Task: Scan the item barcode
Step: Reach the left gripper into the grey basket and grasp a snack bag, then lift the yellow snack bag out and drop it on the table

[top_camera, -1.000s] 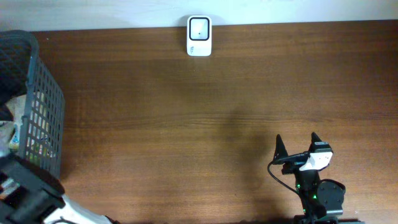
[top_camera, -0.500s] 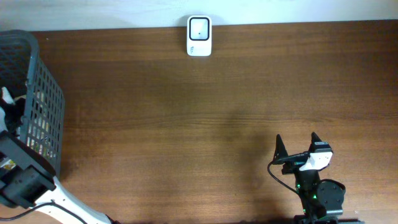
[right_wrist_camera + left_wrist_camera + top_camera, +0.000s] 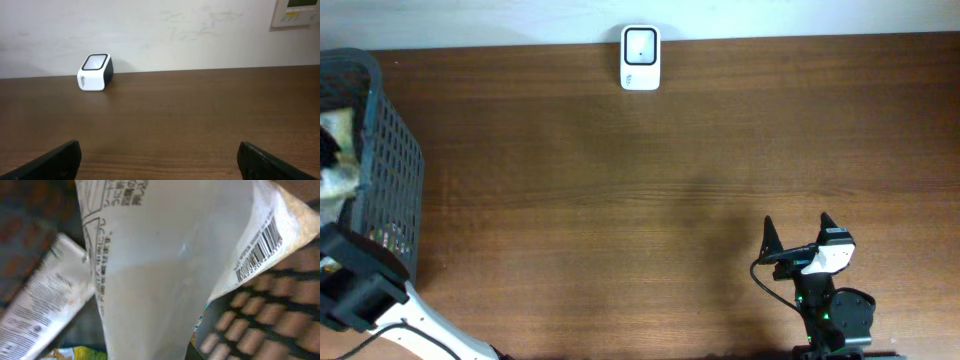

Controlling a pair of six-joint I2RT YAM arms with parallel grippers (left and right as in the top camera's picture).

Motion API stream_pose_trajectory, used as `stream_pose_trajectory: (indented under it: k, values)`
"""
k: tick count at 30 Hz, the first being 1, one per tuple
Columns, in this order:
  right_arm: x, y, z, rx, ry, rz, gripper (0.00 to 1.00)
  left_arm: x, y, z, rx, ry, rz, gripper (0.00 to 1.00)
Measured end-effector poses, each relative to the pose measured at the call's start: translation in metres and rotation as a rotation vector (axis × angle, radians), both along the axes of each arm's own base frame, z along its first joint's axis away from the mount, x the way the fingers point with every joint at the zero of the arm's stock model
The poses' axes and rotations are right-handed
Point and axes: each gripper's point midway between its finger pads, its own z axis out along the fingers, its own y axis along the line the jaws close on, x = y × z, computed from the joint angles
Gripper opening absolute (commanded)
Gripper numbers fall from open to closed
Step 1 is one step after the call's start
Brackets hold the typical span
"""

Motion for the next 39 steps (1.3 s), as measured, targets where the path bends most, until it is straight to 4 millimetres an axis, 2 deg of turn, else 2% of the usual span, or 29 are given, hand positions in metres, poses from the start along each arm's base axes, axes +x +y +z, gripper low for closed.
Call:
stream_pose_trajectory:
  k: [3, 4, 5, 6, 8, 9, 10, 12, 15, 16, 17, 19, 21, 22, 24, 27, 30, 33, 35, 38, 39]
  values:
    - [0.0, 0.0, 0.0, 0.0, 0.0, 0.0, 0.99, 0.008, -0.022, 0.09, 0.02, -0.16, -0.023, 0.0]
    - [0.0, 0.0, 0.0, 0.0, 0.0, 0.0, 0.99, 0.011, -0.036, 0.122, 0.041, -0.227, -0.049, 0.0]
    - [0.0, 0.0, 0.0, 0.0, 0.0, 0.0, 0.99, 0.013, -0.051, 0.147, 0.061, -0.275, -0.077, 0.0]
    - [0.0, 0.0, 0.0, 0.0, 0.0, 0.0, 0.99, 0.015, -0.08, 0.183, 0.091, -0.345, -0.132, 0.0]
    - [0.0, 0.0, 0.0, 0.0, 0.0, 0.0, 0.99, 0.018, -0.145, 0.236, 0.127, -0.458, -0.265, 0.0]
    - [0.0, 0.0, 0.0, 0.0, 0.0, 0.0, 0.99, 0.018, -0.179, 0.253, 0.131, -0.497, -0.341, 0.0]
    - [0.0, 0.0, 0.0, 0.0, 0.0, 0.0, 0.99, 0.016, -0.222, 0.265, 0.12, -0.523, -0.447, 0.0]
    - [0.0, 0.0, 0.0, -0.001, 0.0, 0.0, 0.99, 0.012, -0.269, 0.257, 0.089, -0.48, -0.579, 0.0]
    - [0.0, 0.0, 0.0, 0.0, 0.0, 0.0, 0.99, 0.009, -0.351, 0.199, 0.015, -0.284, -0.88, 0.0]
    - [0.0, 0.0, 0.0, 0.0, 0.0, 0.0, 0.99, 0.01, -0.365, 0.183, 0.007, -0.24, -0.945, 0.0]
    - [0.0, 0.0, 0.0, 0.0, 0.0, 0.0, 0.99, 0.012, -0.388, 0.158, -0.001, -0.177, -1.061, 0.0]
    - [0.0, 0.0, 0.0, -0.001, 0.0, 0.0, 0.99, 0.017, -0.419, 0.111, -0.01, -0.084, -1.233, 0.0]
    - [0.0, 0.0, 0.0, 0.0, 0.0, 0.0, 0.99, 0.022, -0.437, 0.076, -0.005, -0.039, -1.344, 0.03]
    - [0.0, 0.0, 0.0, 0.0, 0.0, 0.0, 0.99, 0.021, -0.449, 0.046, -0.018, 0.012, -1.412, 0.06]
    - [0.0, 0.0, 0.0, 0.0, 0.0, 0.0, 0.99, 0.02, -0.463, 0.008, -0.031, 0.062, -1.484, 0.11]
    - [0.0, 0.0, 0.0, 0.0, 0.0, 0.0, 0.99, 0.01, -0.481, -0.062, -0.073, 0.164, -1.571, 0.56]
    - [0.0, 0.0, 0.0, -0.001, 0.0, 0.0, 0.99, 0.006, -0.49, -0.095, -0.087, 0.199, -1.609, 0.66]
    - [0.0, 0.0, 0.0, -0.001, 0.0, 0.0, 0.99, 0.001, -0.491, -0.099, -0.099, 0.223, -1.616, 0.66]
    - [0.0, 0.0, 0.0, -0.001, 0.0, 0.0, 0.99, 0.001, -0.485, -0.086, -0.084, 0.252, -1.589, 0.66]
    - [0.0, 0.0, 0.0, 0.0, 0.0, 0.0, 0.99, 0.039, -0.473, -0.019, 0.053, 0.149, -1.46, 0.66]
    - [0.0, 0.0, 0.0, 0.0, 0.0, 0.0, 0.99, 0.057, -0.461, 0.017, 0.124, 0.077, -1.366, 0.68]
